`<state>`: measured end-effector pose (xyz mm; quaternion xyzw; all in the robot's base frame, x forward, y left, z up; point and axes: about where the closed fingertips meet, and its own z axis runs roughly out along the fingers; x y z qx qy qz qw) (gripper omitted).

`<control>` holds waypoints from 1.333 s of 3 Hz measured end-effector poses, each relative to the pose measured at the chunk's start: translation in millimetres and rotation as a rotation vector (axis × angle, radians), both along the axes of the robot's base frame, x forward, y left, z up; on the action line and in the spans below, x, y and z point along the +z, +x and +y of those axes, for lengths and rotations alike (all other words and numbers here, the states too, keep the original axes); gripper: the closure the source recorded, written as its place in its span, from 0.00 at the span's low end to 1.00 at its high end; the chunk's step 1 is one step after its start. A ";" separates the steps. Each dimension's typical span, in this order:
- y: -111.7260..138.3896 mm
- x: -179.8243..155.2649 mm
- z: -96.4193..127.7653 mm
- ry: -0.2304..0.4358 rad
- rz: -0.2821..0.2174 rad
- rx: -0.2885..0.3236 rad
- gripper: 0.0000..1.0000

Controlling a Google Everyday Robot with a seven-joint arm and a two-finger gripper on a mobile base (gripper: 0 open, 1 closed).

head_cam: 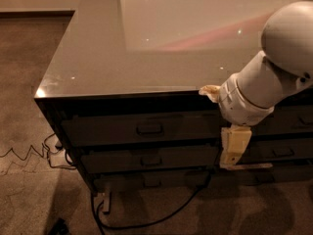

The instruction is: Open top drawer

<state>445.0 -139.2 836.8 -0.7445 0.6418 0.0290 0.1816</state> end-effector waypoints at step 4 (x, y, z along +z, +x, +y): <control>17.2 -42.1 40.7 0.203 0.015 0.052 0.00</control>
Offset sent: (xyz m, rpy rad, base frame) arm -0.0005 0.0057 -0.0006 0.0959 -0.0305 -0.0184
